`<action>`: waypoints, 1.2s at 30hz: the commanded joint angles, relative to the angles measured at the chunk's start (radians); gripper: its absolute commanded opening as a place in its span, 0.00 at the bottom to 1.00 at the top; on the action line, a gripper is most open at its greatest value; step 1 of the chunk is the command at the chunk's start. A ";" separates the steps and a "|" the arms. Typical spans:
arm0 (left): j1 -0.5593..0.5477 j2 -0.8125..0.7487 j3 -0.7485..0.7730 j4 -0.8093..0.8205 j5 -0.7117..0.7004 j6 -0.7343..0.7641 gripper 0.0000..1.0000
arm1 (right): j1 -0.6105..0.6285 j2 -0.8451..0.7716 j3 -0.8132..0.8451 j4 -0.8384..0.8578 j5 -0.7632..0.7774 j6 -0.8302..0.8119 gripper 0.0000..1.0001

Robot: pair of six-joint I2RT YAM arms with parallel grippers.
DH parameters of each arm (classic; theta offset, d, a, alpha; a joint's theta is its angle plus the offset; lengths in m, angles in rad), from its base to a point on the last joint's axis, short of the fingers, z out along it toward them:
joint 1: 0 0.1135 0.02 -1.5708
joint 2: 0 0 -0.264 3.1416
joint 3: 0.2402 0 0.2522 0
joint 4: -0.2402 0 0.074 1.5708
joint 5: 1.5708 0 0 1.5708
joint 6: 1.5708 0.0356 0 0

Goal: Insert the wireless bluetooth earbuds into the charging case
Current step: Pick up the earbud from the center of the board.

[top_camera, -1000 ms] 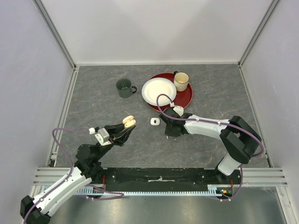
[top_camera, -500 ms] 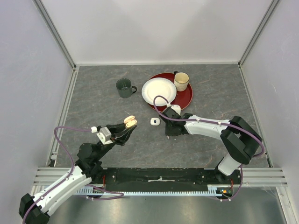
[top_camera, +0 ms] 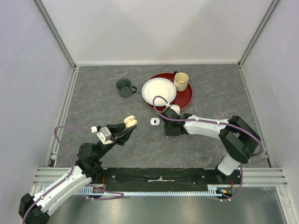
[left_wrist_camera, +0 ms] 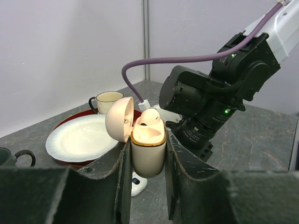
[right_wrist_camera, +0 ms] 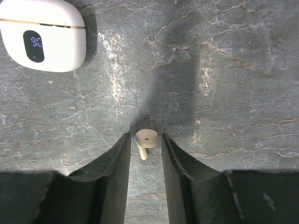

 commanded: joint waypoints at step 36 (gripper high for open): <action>0.003 0.056 0.041 0.060 -0.004 -0.010 0.02 | -0.003 -0.399 -0.150 0.367 0.034 0.045 0.00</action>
